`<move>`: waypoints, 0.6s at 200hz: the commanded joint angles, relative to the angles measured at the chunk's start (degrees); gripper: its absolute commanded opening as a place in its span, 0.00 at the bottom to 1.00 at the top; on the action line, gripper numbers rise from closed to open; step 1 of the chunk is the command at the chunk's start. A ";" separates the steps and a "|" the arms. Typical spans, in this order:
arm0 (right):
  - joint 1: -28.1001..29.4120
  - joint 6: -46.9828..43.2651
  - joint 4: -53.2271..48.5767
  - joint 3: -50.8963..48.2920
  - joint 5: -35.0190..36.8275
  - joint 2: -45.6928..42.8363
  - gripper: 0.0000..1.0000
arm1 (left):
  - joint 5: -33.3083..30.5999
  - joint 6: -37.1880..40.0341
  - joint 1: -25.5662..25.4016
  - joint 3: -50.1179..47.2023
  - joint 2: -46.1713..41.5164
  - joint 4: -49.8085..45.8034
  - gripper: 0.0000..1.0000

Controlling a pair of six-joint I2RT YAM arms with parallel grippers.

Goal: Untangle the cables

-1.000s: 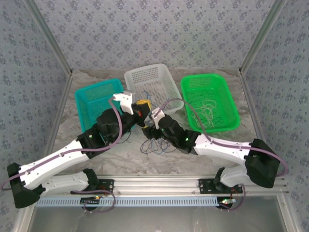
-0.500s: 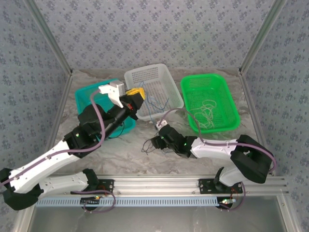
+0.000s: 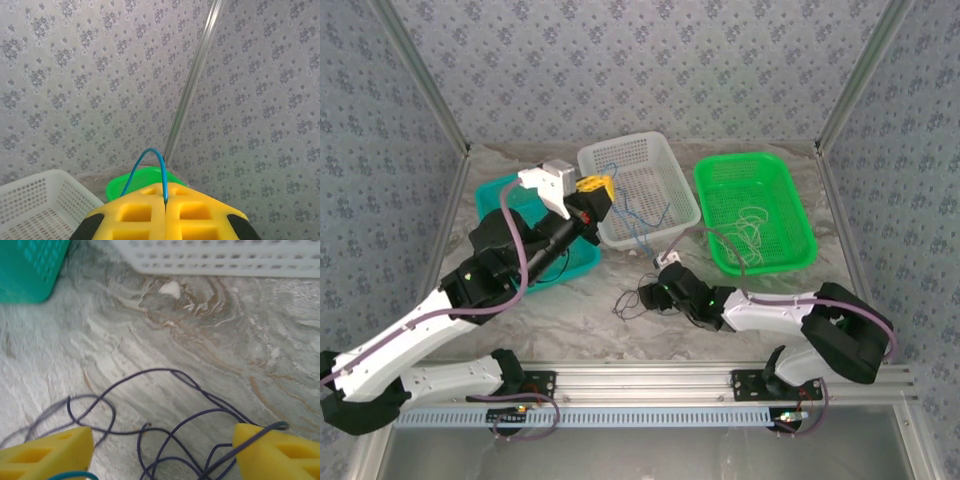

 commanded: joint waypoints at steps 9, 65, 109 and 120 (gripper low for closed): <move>-1.49 3.09 -0.45 -4.34 0.44 -1.77 0.94 | -0.89 5.06 1.23 7.79 0.51 2.62 0.01; -3.52 4.84 -1.31 -7.65 -0.40 -18.42 1.00 | -0.16 4.08 1.85 7.98 3.79 0.40 0.01; -5.18 3.93 -9.98 -5.42 0.51 -31.29 1.00 | 0.90 1.69 1.86 3.72 3.40 1.50 0.00; -5.54 3.92 -10.50 -4.95 0.27 -32.85 1.00 | 1.84 1.34 1.88 2.81 3.45 2.33 0.01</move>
